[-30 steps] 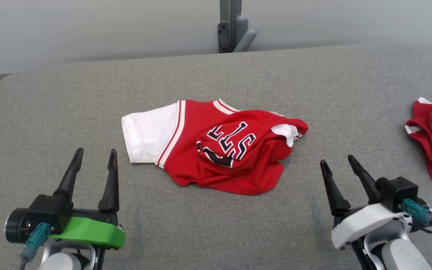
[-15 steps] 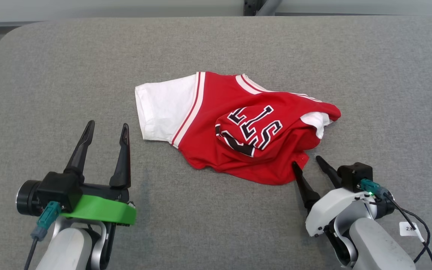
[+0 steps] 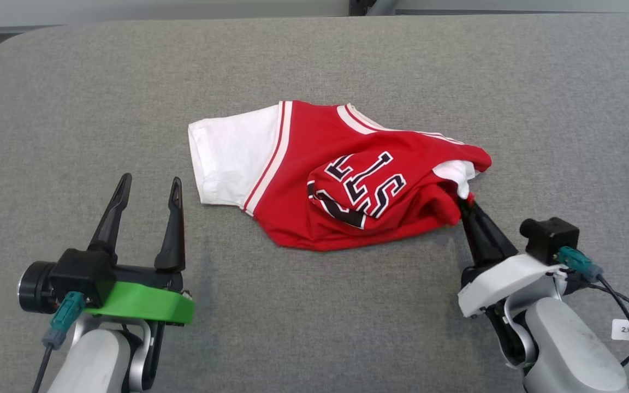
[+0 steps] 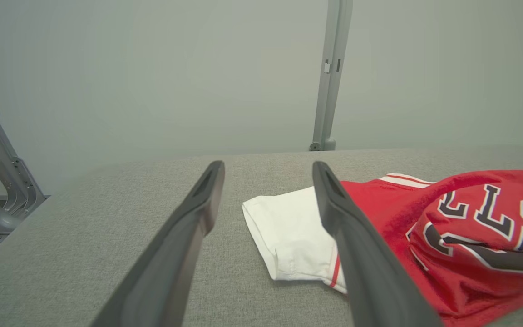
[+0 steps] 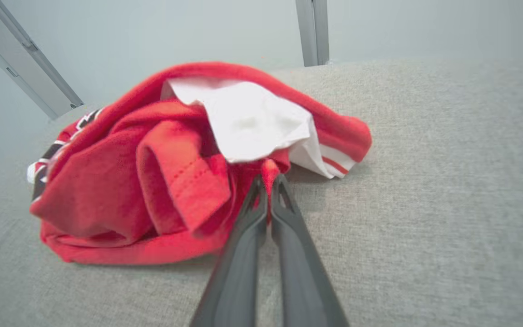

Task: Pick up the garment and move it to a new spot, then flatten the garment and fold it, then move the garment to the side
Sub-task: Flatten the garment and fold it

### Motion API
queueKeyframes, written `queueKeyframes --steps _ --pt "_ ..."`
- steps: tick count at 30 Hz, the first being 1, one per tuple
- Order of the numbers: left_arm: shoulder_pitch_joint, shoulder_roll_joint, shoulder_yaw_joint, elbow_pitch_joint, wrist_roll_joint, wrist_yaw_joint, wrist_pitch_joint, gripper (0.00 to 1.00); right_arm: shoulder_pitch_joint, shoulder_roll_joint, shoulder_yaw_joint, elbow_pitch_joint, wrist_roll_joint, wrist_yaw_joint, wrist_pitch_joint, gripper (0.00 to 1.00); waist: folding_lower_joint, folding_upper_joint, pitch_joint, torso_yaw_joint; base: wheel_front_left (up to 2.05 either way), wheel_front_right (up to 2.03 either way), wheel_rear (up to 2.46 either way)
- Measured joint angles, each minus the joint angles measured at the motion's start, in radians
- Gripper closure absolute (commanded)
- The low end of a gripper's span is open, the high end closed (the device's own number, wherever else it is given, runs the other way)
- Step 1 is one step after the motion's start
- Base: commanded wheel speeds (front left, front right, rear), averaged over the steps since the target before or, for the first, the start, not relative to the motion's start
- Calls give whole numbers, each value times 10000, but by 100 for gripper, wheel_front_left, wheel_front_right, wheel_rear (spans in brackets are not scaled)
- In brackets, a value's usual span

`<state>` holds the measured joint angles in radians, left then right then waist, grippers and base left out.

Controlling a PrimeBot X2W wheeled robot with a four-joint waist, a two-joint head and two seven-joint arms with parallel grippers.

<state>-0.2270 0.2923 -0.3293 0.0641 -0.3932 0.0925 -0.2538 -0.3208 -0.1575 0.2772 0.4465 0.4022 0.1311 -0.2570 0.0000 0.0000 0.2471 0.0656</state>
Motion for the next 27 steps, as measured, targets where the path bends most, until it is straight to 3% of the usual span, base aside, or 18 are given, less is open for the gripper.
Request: queueKeyframes --steps 5,11,16,18,21,27 --pt "1 31 2 -29 27 4 -17 0 294 -98 -476 -1398 -232 0 -17 100 0 0 -61 -211 0 0 0" --pt "2 81 8 -84 36 50 -25 0 665 56 -819 -3906 -637 -2 33 100 0 0 -148 -441 0 0 0" --pt "3 127 -6 -113 38 75 -23 0 947 324 136 -5747 -602 -2 717 100 0 0 -208 -506 0 0 0" --pt "2 134 -21 -125 36 92 -21 0 960 433 1168 -6312 -430 -2 1078 100 0 0 -228 -492 0 0 0" --pt "0 132 -69 -111 36 100 -21 0 962 510 2013 -6299 -276 -2 1319 100 0 0 -263 -448 0 0 0" --pt "-9 107 -155 -121 36 104 -15 0 1165 523 2115 -5714 -213 -2 1319 100 0 0 -271 -271 0 0 0"
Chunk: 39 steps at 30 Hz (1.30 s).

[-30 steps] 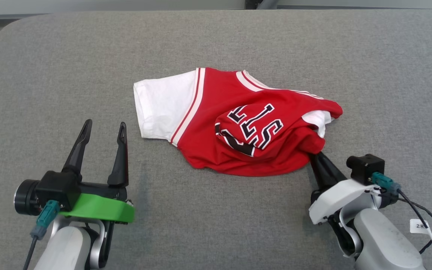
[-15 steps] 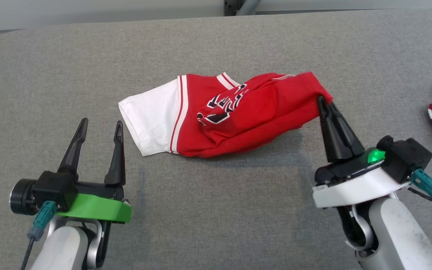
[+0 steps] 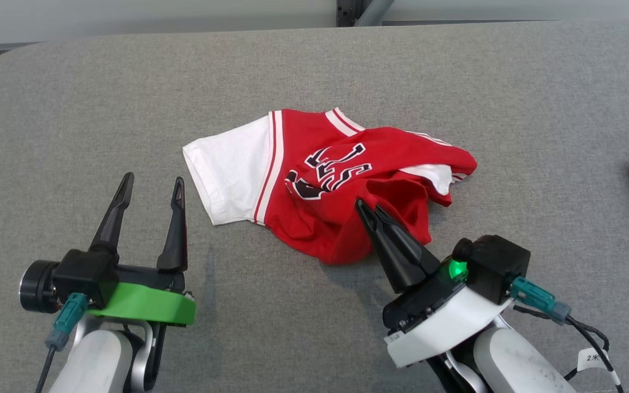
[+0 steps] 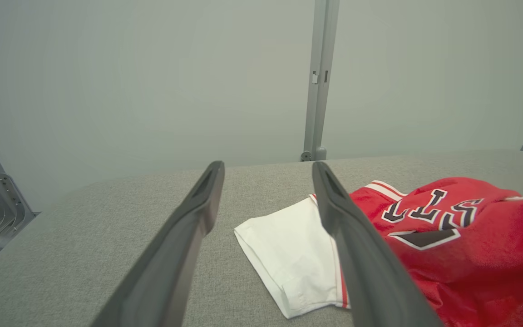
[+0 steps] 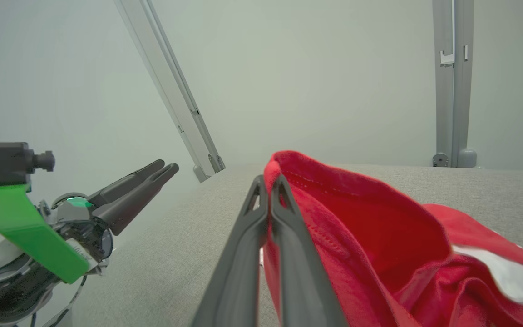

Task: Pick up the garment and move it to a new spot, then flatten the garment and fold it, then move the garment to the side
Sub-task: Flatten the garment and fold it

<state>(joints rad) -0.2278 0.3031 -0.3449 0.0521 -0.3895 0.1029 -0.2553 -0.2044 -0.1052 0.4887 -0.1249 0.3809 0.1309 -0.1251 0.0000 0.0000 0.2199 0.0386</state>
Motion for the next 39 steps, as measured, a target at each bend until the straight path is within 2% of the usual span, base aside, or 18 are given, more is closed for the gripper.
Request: queueKeyframes --steps 6,7,8,13,18,22,33,39 --pt "2 -19 -23 -15 -12 40 -4 0 402 -52 263 692 161 0 94 100 0 0 14 1 0 0 0" --pt "2 -25 -25 -12 -13 40 -6 0 454 -56 301 803 159 0 92 35 0 0 21 -5 0 0 0" --pt "2 -29 -33 -6 -13 40 -8 0 498 -54 316 886 155 0 69 0 0 0 23 -13 0 0 0" --pt "2 -33 -40 31 -29 40 -10 0 619 4 136 938 125 0 -276 0 0 0 16 -97 0 0 0" --pt "10 -15 -29 77 -42 44 -12 0 617 -48 117 433 33 0 -606 0 0 0 -83 -216 0 0 0" --pt "14 10 -27 67 -44 115 -10 0 612 -77 -284 -52 -79 0 -755 0 0 0 -176 -302 0 0 0" --pt "204 136 54 -38 -58 341 0 0 804 -226 -3340 -44 -803 0 -681 0 0 0 -452 -450 0 0 0" --pt "546 215 90 -238 -73 520 50 0 1125 -345 -4266 263 -988 0 -512 0 0 0 -704 -470 0 0 0"
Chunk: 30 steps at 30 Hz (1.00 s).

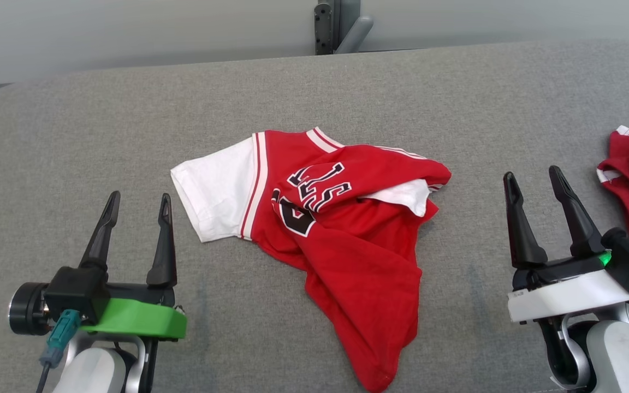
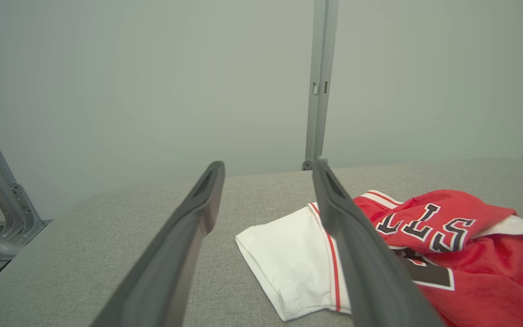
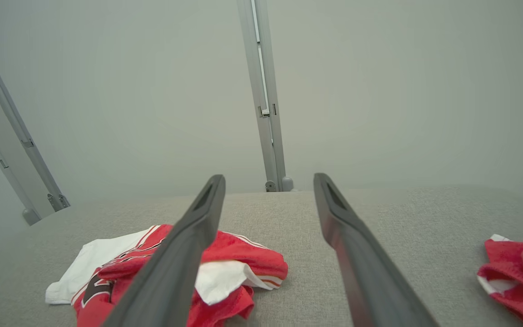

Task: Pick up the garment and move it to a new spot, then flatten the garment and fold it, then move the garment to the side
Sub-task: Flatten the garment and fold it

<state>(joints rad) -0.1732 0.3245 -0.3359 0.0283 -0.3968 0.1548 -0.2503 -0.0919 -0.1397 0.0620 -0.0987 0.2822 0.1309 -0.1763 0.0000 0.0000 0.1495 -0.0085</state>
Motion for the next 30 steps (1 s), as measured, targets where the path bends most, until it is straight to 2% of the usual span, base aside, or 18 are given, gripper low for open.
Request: queueKeyframes --steps 12,17,25,30 --pt "192 71 -61 -314 -58 221 119 0 44 105 -54 192 0 0 73 0 0 0 -93 43 0 0 0" --pt "190 -105 -675 -685 92 253 780 0 43 71 -71 209 -2 0 81 0 0 0 -50 53 0 0 0" --pt "331 -999 -2792 -1007 -510 -702 3047 0 -14 -2 -71 203 -15 0 119 0 0 0 238 15 0 0 0" --pt "516 -1254 -3678 -575 -932 -1097 4288 0 -120 -2 -13 232 17 0 104 0 0 0 436 -44 0 0 0"
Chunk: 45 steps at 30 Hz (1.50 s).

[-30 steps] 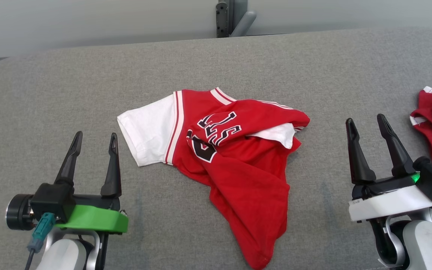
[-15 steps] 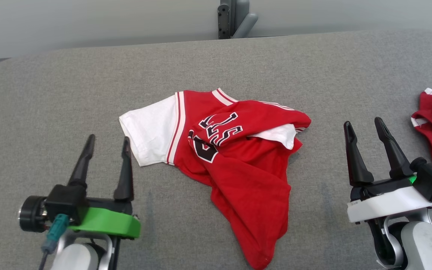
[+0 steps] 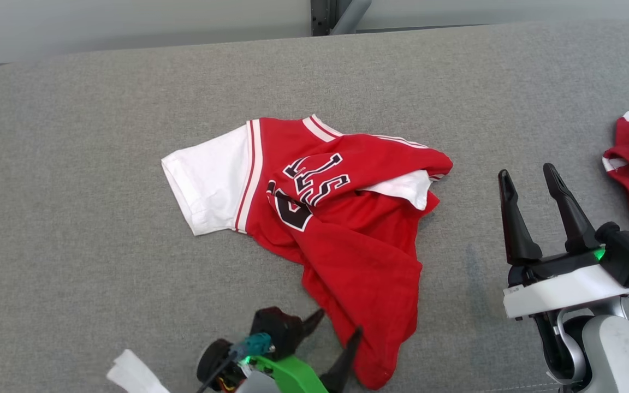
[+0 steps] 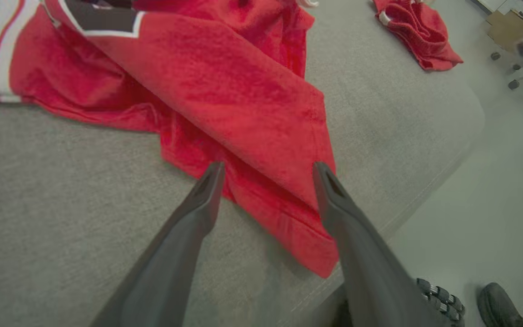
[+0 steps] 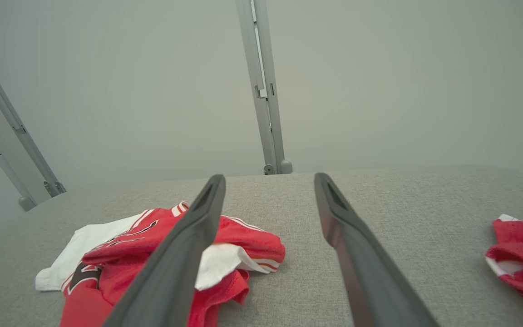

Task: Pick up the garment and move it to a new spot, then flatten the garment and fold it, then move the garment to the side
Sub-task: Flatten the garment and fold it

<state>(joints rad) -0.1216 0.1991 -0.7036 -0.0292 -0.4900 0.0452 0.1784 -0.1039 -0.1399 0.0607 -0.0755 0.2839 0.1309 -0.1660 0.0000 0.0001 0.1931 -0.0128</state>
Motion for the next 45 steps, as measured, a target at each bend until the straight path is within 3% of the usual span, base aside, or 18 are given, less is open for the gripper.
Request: queueKeyframes --steps 5,10,11,13,19,23,33,39,45 --pt "193 -228 -466 704 -428 -138 1020 0 -104 12 98 50 50 0 -35 0 0 0 240 -177 0 0 0" --pt "198 -299 -441 1081 -713 -96 1287 0 -186 4 44 107 105 0 -119 0 0 0 483 -348 0 0 0" --pt "191 -307 -426 1139 -727 -98 1283 8 -197 4 36 121 109 0 -130 0 0 0 519 -376 0 0 0" --pt "168 -351 -401 1321 -874 -278 1168 100 -221 12 40 159 117 0 -161 0 0 0 600 -448 0 0 0" --pt "38 -393 -138 1406 -890 -299 635 100 -250 35 -46 224 165 0 -221 0 0 0 586 -474 0 0 0" --pt "-48 -134 171 1193 -788 -105 364 100 -249 59 -188 253 205 0 -278 0 0 0 515 -400 0 0 0" --pt "-885 1818 1833 -782 443 1221 144 100 -222 182 -420 263 194 0 -278 0 0 0 188 -142 0 0 0" --pt "-578 2917 3195 -2205 673 2433 642 100 -87 265 -520 280 201 0 -242 0 0 0 -21 -147 0 0 0" --pt "275 2439 3438 -1586 -67 2615 121 100 -74 328 -617 263 222 0 -207 0 0 0 87 -221 0 0 0"
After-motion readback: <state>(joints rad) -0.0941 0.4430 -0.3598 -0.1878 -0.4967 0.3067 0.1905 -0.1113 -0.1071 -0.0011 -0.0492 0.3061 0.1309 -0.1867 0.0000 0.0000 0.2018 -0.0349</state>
